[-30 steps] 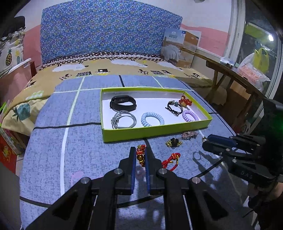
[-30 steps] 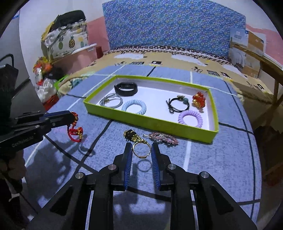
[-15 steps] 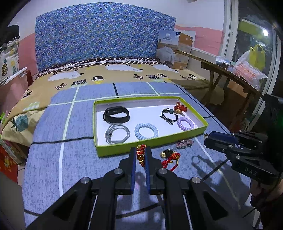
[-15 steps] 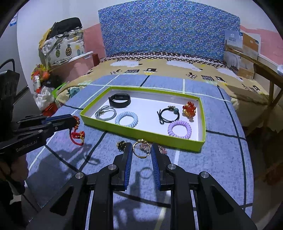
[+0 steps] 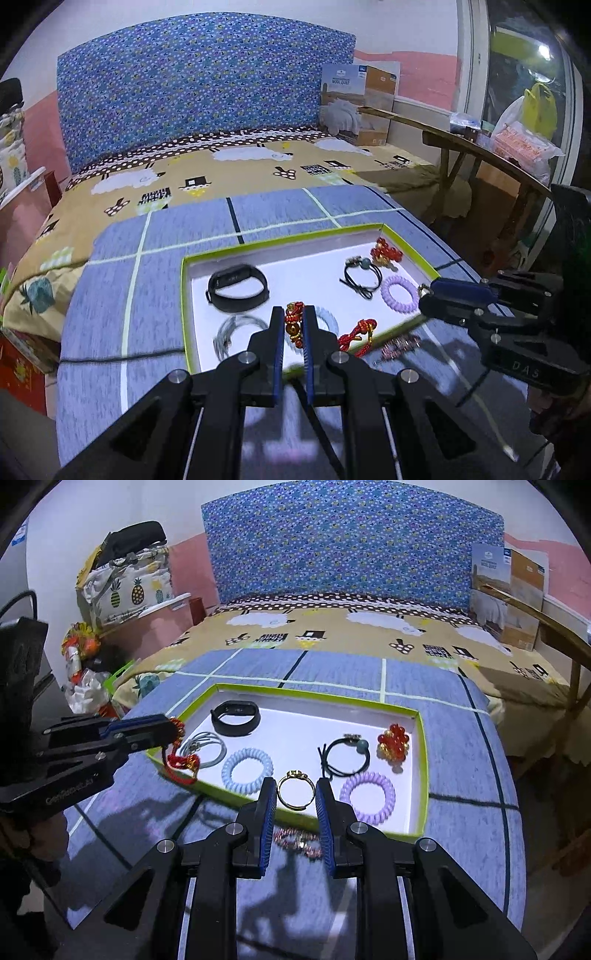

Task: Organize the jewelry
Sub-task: 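Open both tools to drop the red-gold charm and gold ring into the box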

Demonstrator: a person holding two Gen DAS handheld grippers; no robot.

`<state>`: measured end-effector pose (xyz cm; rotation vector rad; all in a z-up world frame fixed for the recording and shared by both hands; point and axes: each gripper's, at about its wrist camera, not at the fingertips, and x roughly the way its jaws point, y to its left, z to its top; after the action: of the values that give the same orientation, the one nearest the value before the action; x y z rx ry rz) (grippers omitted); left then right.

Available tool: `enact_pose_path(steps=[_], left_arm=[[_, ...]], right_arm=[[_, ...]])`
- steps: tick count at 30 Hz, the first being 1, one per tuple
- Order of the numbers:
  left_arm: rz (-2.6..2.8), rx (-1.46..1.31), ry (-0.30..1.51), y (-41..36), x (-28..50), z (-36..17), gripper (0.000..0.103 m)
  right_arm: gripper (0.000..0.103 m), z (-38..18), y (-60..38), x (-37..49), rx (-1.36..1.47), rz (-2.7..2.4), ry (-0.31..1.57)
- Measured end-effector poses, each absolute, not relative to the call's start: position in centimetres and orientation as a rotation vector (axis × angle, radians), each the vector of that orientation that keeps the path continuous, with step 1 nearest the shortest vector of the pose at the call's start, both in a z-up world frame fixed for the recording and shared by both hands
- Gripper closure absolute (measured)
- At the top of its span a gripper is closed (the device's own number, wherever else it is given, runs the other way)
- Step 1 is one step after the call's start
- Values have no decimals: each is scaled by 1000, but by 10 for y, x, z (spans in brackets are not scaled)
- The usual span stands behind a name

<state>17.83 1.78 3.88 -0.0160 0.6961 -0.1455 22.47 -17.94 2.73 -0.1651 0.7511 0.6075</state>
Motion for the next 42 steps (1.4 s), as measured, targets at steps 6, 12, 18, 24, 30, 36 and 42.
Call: enact_pose_path(steps=[6,12,18,24,30,36,42], left_arm=[[-145,5,706,19,209,38,93],[-151,8,747,19,241,29,93],[-168,32,788,13,268,14,93],[-179,55,825,5,286,2,93],[-192,52,857,2,297,-8,93],[-196,53,874,0,304,-9,93],[-188,61,915,-2,307,-14,92]], right_arm=[[81,14,-171,248,-183,607,795],[81,0,-164,262,-193,615,841],[81,-11,-161,272,-213,618,880],[81,-16,-158,281,-231,622,903],[81,-21,-152,286,-248,622,928],[81,-21,-152,286,-257,610,927],[75,-19,-154,283,-253,615,917]])
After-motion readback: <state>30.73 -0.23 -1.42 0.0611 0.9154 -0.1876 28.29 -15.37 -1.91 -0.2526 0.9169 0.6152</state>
